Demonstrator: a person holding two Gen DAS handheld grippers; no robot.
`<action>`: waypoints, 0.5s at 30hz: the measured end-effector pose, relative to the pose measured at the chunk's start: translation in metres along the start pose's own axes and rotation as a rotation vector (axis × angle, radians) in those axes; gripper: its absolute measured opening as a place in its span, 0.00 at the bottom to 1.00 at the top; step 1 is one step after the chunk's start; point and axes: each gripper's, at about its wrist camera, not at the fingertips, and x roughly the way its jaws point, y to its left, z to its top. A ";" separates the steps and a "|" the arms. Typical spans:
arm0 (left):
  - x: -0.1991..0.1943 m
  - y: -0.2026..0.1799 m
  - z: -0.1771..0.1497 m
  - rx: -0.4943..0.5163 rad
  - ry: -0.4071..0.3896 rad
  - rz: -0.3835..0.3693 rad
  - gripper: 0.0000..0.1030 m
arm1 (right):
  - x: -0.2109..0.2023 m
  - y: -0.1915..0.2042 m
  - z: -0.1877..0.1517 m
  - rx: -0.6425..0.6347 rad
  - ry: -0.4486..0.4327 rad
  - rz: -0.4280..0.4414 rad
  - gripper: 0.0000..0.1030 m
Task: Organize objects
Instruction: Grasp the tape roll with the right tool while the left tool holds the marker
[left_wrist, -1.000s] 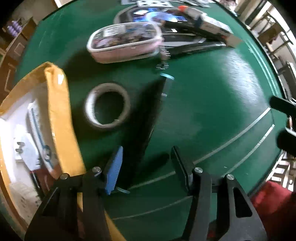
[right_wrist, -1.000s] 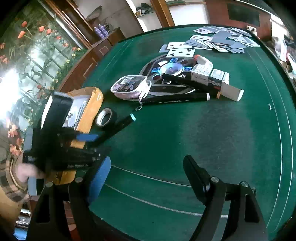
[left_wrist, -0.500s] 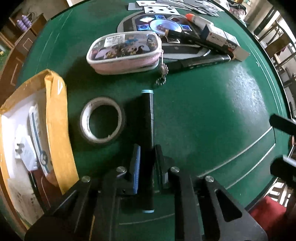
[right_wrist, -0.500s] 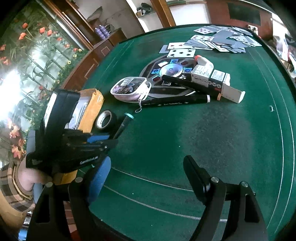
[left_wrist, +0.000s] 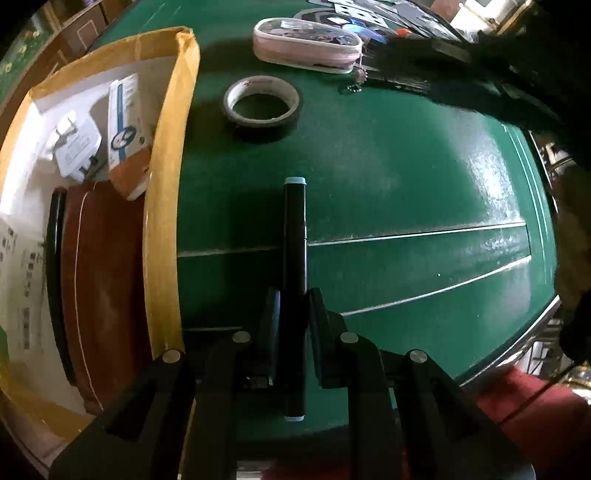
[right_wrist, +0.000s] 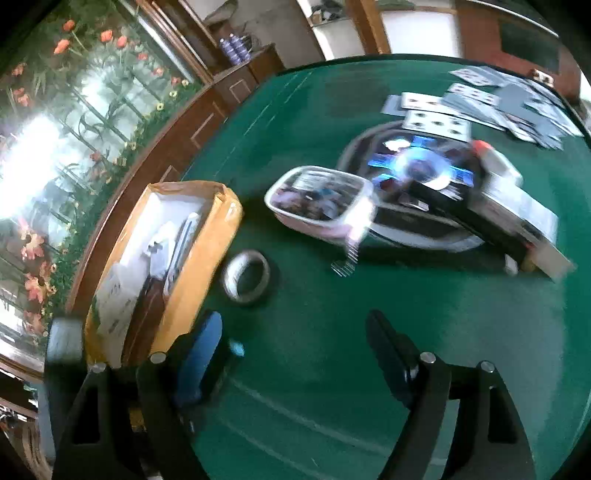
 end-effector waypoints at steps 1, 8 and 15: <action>0.000 0.000 -0.001 -0.007 -0.004 -0.004 0.14 | 0.007 0.006 0.005 -0.010 0.008 0.000 0.60; -0.001 0.009 0.001 -0.026 -0.024 -0.029 0.14 | 0.070 0.040 0.030 -0.100 0.126 -0.099 0.29; -0.002 0.010 0.001 -0.038 -0.026 -0.045 0.14 | 0.085 0.043 0.020 -0.181 0.155 -0.180 0.07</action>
